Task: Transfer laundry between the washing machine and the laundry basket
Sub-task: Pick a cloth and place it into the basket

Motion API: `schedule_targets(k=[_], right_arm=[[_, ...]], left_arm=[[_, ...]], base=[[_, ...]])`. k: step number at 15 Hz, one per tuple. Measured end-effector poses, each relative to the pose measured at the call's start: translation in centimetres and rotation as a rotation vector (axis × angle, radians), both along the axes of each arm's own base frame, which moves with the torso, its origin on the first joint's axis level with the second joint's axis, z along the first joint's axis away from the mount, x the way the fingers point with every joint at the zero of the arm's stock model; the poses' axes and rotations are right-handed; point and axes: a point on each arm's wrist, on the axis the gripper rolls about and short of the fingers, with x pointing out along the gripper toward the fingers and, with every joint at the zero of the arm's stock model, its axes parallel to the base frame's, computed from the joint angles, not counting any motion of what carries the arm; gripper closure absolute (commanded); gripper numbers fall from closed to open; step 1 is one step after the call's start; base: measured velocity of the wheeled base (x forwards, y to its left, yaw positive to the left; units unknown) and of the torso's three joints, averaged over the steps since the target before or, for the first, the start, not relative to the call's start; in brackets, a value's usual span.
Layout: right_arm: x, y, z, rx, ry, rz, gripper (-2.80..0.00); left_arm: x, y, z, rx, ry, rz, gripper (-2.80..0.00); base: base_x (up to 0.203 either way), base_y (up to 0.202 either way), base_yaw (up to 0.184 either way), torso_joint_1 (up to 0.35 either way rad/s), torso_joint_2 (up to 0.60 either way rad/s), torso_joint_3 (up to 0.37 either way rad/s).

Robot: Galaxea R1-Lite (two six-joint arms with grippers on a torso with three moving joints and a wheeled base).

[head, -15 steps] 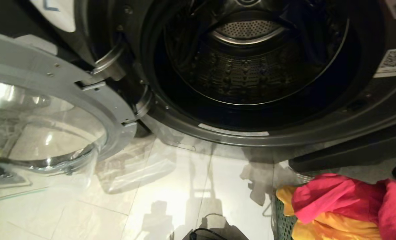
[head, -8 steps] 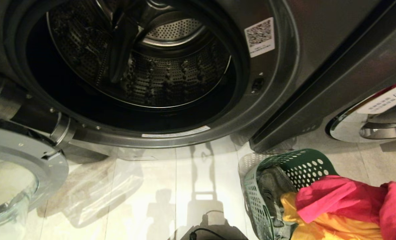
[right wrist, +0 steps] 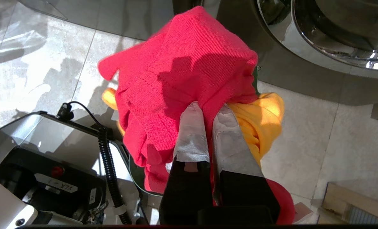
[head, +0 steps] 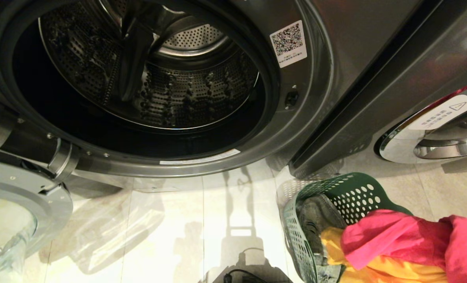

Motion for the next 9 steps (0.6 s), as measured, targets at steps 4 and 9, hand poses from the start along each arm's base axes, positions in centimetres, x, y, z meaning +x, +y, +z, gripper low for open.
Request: schedule_targets(k=[4,9], right_arm=[[0.3,-0.05,0.18,-0.059,-0.056,0.002,0.0],[0.7,-0.18,-0.45,-0.064,-0.038,-0.031,0.0]], left_arm=[[0.0,0.0,-0.01,0.0,0.001,0.0,0.0],[0.0,0.0,-0.02,0.0,0.002,0.0,0.0]], base=[[0.0,0.0,0.0,0.0,0.0,0.0],[0.0,0.0,0.0,0.0,0.0,0.0]])
